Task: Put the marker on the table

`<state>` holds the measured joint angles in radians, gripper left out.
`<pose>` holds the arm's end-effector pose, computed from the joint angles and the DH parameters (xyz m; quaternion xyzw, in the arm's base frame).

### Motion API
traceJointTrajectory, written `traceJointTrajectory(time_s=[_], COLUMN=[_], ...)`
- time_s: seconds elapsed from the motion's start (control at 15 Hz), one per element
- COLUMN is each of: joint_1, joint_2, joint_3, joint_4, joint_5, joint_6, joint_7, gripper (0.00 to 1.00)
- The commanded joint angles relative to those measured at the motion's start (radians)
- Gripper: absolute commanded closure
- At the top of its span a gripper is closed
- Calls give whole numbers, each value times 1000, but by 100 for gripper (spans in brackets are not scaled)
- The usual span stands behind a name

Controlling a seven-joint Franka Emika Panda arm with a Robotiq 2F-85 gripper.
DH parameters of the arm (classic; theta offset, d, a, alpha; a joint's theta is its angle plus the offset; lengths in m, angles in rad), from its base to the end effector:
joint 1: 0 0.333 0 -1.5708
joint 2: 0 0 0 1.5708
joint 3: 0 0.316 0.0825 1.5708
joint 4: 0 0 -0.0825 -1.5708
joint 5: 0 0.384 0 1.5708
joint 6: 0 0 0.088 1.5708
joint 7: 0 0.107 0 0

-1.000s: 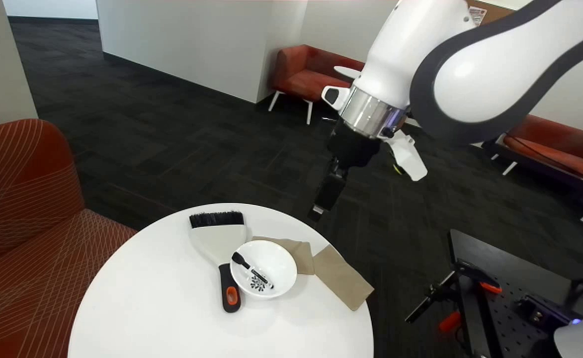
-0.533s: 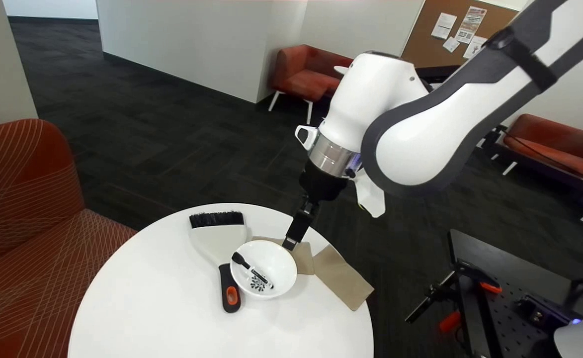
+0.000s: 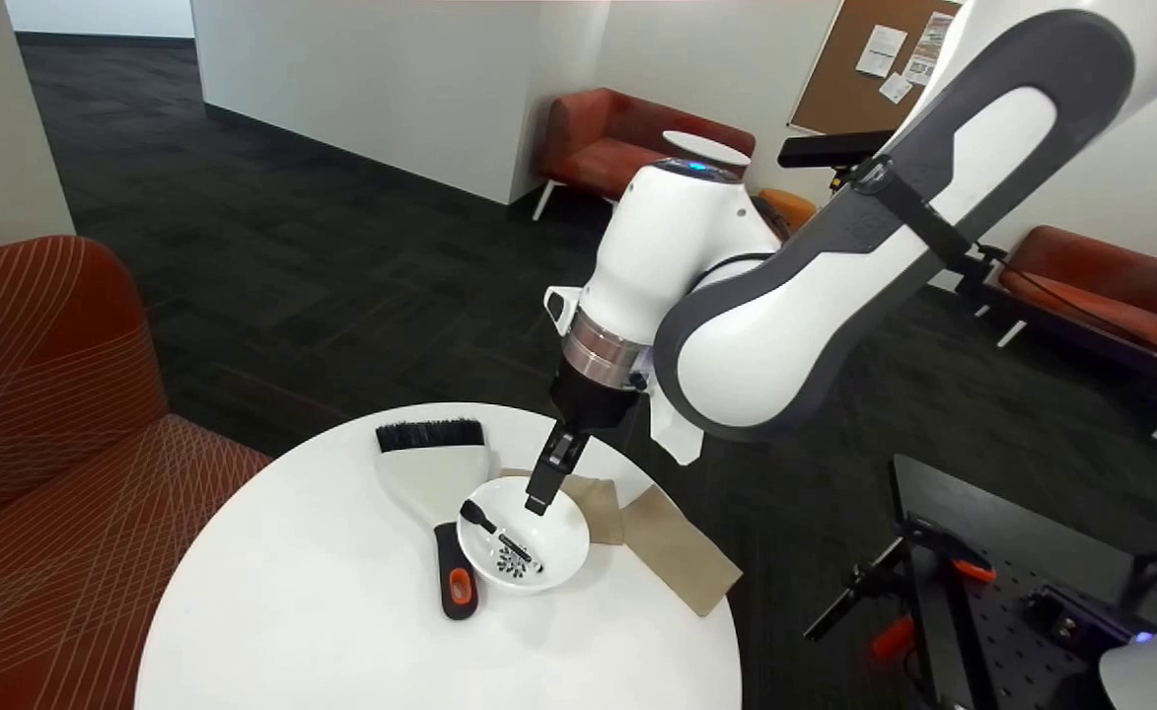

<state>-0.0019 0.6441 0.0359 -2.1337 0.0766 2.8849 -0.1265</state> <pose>0.5681 0.0156 0.1097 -0.9975 -0.0395 -0.0543 0.0198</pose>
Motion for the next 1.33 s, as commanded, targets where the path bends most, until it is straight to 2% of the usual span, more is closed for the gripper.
traceJointTrajectory(time_s=[0.0, 0.07, 0.47, 1.07, 1.2, 1.27], joint_1=[29, 33, 43, 71, 81, 82], joint_2=[60, 72, 153, 260, 281, 289], joint_3=[-21, -23, -26, -55, -67, -68], joint_4=[64, 76, 144, 246, 268, 275], joint_5=[-38, -44, -58, -72, -74, -74], joint_6=[-7, -12, -37, -21, -20, -22], joint_7=[52, 57, 59, 65, 69, 69], gripper=[45, 38, 35, 42, 45, 63])
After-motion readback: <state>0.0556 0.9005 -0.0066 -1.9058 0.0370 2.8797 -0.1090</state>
